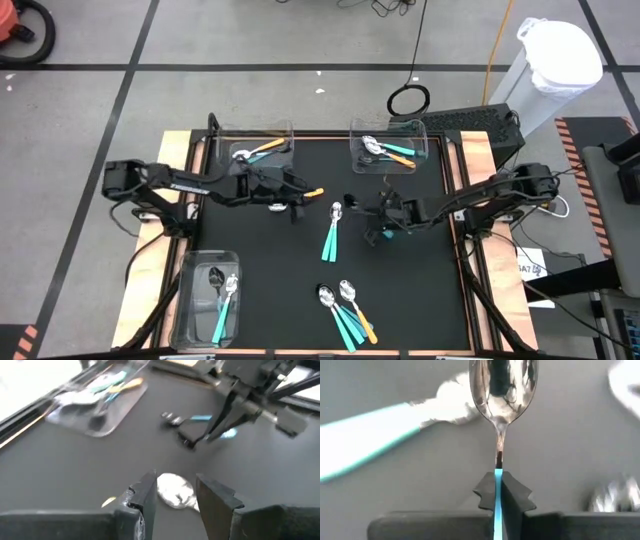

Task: Sort silverware by color (type)
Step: Put the blue spoon into the bottom left transparent bin

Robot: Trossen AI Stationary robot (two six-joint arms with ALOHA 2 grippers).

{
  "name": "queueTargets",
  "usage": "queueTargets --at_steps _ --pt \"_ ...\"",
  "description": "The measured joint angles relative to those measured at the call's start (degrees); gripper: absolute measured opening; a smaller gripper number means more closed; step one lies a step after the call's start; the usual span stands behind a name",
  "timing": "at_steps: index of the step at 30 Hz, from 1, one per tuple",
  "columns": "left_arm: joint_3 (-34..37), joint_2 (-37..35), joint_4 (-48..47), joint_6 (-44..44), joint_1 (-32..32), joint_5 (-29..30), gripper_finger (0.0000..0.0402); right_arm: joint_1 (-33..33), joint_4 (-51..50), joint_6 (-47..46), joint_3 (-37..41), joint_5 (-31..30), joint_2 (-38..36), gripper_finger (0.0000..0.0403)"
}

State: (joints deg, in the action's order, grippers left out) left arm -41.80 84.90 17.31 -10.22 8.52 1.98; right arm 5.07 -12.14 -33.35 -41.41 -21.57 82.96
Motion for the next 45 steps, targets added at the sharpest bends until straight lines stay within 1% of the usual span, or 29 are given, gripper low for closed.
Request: queueTargets --at_steps 3,7,10,14,18,23,25,28,32,36,38,41,45 --pt "0.0 3.1 7.6 -0.4 -1.3 0.7 0.0132 1.3 8.1 4.3 0.0 -5.6 -0.8 0.0002" --pt "0.0 6.1 15.5 -1.6 -1.6 4.8 0.0132 2.8 18.2 10.9 -0.1 -13.8 -1.0 0.0001" --pt "0.0 7.7 20.6 -3.0 -1.2 5.4 0.0132 3.3 23.4 14.6 -0.1 -17.5 -0.9 0.0001" --pt "0.0 8.4 25.7 -2.4 -1.1 4.0 0.0132 3.3 25.8 17.3 0.0 -17.6 -0.9 0.0001" --pt "0.0 8.6 27.4 -0.9 -1.0 3.2 0.0132 3.3 25.6 17.6 0.0 -18.3 -0.9 0.0000" --pt "0.0 8.6 27.6 -1.0 -1.1 0.5 0.0134 3.3 25.3 16.3 -0.1 -26.2 -0.9 0.0000" --pt "0.0 8.6 27.4 -1.3 -1.1 0.0 0.0143 3.2 25.6 16.1 -0.1 -28.1 -0.9 0.0000" --pt "0.0 8.6 26.8 -1.4 -1.0 1.8 0.0171 3.3 25.6 16.2 -0.1 -27.9 -0.9 0.0000" --pt "-0.3 8.6 27.3 -1.4 -0.9 4.1 0.0226 3.3 25.7 17.0 -0.1 -27.6 -0.9 0.0000" --pt "-1.3 8.6 27.4 -1.3 -0.5 4.2 0.0266 3.3 27.4 18.7 -0.1 -23.7 -0.8 0.0000" --pt "-1.8 8.6 27.5 -1.3 -0.2 4.2 0.0273 3.3 29.6 20.4 -0.1 -22.7 -0.4 0.0000" --pt "-2.4 8.6 27.7 -1.3 0.2 4.2 0.0274 3.5 31.7 22.0 -0.1 -21.6 0.4 0.0000" --pt "-3.2 8.6 27.7 -1.4 0.6 4.9 0.0252 3.5 31.6 22.2 -0.1 -21.6 0.8 0.0000"
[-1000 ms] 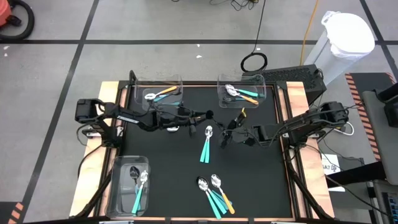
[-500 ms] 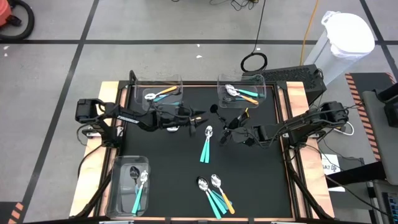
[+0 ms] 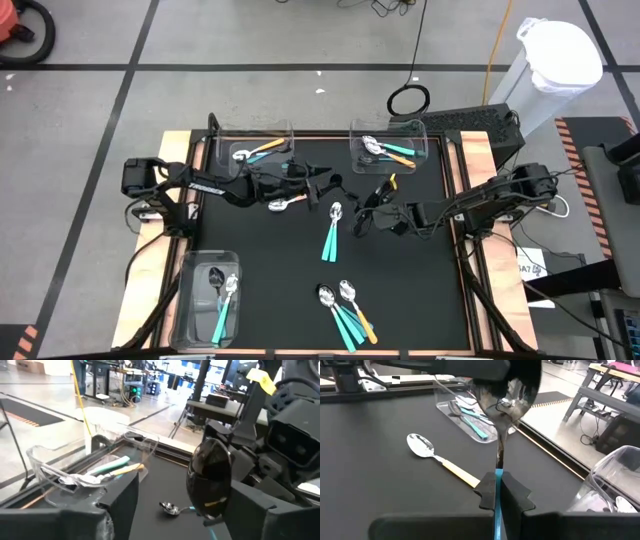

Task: Sort silverware by color (type)
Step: Put the blue spoon into the bottom left transparent bin

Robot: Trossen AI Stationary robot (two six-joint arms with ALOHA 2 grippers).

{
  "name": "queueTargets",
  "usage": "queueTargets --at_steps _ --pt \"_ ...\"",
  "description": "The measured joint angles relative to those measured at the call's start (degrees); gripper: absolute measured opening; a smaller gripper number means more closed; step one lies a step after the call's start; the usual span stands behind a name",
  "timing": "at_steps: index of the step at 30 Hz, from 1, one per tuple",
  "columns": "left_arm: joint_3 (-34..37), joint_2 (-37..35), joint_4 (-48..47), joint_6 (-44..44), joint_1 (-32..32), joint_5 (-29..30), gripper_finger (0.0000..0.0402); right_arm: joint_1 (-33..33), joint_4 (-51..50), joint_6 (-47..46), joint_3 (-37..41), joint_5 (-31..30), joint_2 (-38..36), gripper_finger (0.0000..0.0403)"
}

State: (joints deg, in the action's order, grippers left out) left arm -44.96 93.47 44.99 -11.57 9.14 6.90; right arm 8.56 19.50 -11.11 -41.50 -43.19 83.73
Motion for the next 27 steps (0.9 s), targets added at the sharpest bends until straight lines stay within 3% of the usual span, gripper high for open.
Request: queueTargets --at_steps 7,20,27 --pt "-0.1 0.0 -0.4 0.2 0.0 6.7 0.0171 0.2 0.1 0.4 0.0 -0.2 0.4 0.0000" --pt "-0.1 0.0 -0.7 3.5 0.3 5.2 0.0014 0.2 0.6 1.3 0.0 1.2 1.8 0.0000" --pt "-0.1 0.0 -1.9 4.9 0.3 5.0 0.0003 0.2 1.4 1.3 0.0 1.2 2.5 0.0000"
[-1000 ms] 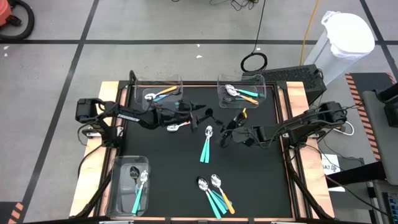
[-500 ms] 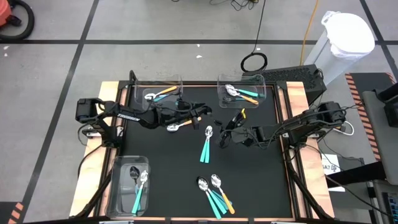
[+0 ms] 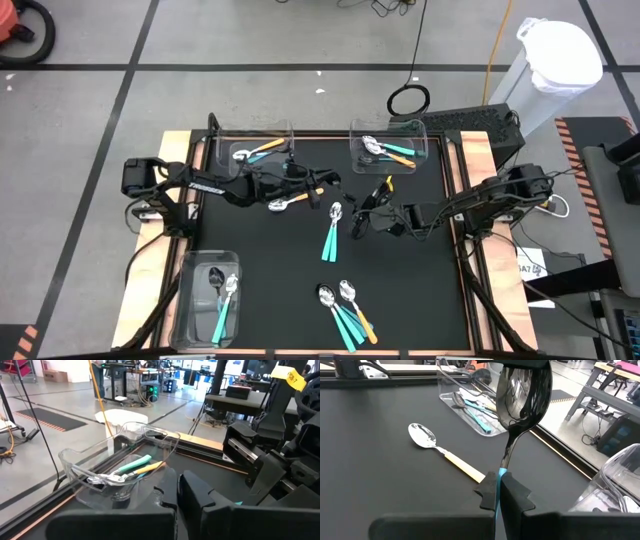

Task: Sort silverware by color (type)
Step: Put the blue spoon into the bottom left transparent bin

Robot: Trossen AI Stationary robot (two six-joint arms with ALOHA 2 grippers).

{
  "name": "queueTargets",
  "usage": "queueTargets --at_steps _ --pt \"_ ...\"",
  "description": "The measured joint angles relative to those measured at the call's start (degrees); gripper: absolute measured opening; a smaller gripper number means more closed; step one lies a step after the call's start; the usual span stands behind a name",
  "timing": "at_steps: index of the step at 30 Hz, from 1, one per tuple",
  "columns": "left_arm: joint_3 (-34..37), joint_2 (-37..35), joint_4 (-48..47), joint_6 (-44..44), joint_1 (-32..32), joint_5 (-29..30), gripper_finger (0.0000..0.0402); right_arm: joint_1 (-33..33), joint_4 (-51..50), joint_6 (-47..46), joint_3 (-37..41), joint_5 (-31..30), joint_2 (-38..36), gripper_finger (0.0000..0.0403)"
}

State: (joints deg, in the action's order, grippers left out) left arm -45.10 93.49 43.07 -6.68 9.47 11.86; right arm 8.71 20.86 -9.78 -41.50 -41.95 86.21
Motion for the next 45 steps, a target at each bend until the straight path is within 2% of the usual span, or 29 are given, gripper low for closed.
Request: queueTargets --at_steps 6,10,18,21,25,28,32,35,39,45 --pt "0.0 -0.1 -0.9 2.0 0.0 -0.5 0.0002 0.0 0.3 1.3 0.0 0.2 0.0 0.0005" --pt "0.1 -3.1 -9.0 4.7 0.5 -0.8 0.0001 0.1 0.4 0.9 0.0 0.4 -0.5 0.0043" --pt "-4.6 -18.1 -44.8 6.9 -0.2 -0.9 0.0000 0.1 1.3 -2.9 0.0 0.1 -1.5 0.0154" --pt "-9.7 -24.0 -61.1 7.5 -1.4 -1.9 0.0000 0.1 0.2 -4.5 0.0 0.3 -1.4 0.0174" --pt "-19.0 -29.6 -83.5 5.3 -2.4 -1.7 0.0000 -0.1 -1.4 -4.7 0.0 0.2 -1.4 0.0182" --pt "-23.5 -32.3 -93.9 0.0 -3.3 -3.2 0.0000 -0.8 -1.2 -5.0 0.0 0.0 -1.4 0.0182" --pt "-21.4 -35.9 -101.4 -12.6 -6.8 -6.9 0.0000 -1.4 -2.3 -7.2 0.0 -0.1 -1.4 0.0183" --pt "-18.2 -38.3 -105.6 -24.9 -13.0 -7.8 0.0000 -1.4 -3.5 -9.0 0.0 -0.1 -1.4 0.0183" --pt "-16.4 -40.6 -105.8 -40.1 -22.7 -6.9 0.0000 -1.6 -3.5 -9.0 0.0 -0.1 -1.4 0.0183" --pt "-16.4 -40.0 -110.1 -56.2 -35.5 -5.8 0.0000 -1.9 -2.7 -9.1 0.0 0.0 -1.4 0.0183"
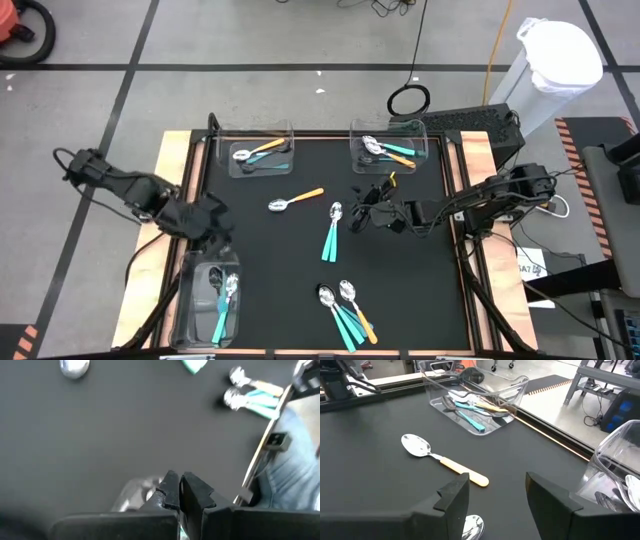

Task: Sort silverware by color (type)
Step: Put the blue spoon into the bottom left transparent bin

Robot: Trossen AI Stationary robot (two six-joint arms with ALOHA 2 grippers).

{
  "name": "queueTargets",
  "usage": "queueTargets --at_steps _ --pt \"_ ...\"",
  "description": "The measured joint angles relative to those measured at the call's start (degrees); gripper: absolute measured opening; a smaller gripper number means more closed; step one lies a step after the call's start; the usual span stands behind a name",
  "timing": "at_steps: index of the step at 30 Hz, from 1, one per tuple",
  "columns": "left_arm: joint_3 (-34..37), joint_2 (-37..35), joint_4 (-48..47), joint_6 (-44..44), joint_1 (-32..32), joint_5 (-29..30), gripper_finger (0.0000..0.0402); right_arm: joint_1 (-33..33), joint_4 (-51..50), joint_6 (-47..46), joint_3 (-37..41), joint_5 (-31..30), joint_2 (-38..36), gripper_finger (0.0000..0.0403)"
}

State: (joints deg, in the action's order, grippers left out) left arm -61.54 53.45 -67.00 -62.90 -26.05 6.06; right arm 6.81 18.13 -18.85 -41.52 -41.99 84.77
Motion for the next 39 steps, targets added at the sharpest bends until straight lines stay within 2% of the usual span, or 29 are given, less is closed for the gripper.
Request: queueTargets --at_steps 5,8,14,18,22,27,32,35,39 --pt "2.3 3.4 -0.2 -10.5 -9.5 -0.2 0.0000 0.0 -0.3 0.0 0.0 0.1 0.0 0.0183" --pt "5.0 7.3 3.2 -15.9 -14.2 -3.5 0.0000 0.0 -0.9 0.0 0.0 0.1 0.0 0.0183" --pt "7.7 14.8 7.1 -23.3 -19.9 -6.1 0.0000 0.0 -0.9 -0.4 0.0 0.3 0.0 0.0183" --pt "7.8 17.8 6.4 -23.8 -20.6 -6.1 0.0019 0.0 -0.7 -0.4 0.0 0.3 0.0 0.0183" --pt "7.8 18.9 5.4 -23.3 -20.6 -4.9 0.0066 0.0 -0.4 -0.7 0.0 0.3 0.0 0.0183" --pt "7.8 18.6 -1.3 -24.3 -20.4 -4.5 0.0128 0.0 -0.1 -0.7 0.0 0.3 0.0 0.0183" --pt "7.8 16.9 -8.9 -26.8 -20.4 -4.2 0.0158 0.0 -0.2 -1.5 0.0 0.4 0.0 0.0183" --pt "7.8 15.1 -10.4 -26.8 -20.4 -1.3 0.0161 -0.1 -0.1 -1.5 0.0 1.7 0.0 0.0183" --pt "7.8 12.3 -10.3 -24.6 -19.5 9.2 0.0162 -1.2 1.0 -5.1 0.0 1.8 0.2 0.0183"
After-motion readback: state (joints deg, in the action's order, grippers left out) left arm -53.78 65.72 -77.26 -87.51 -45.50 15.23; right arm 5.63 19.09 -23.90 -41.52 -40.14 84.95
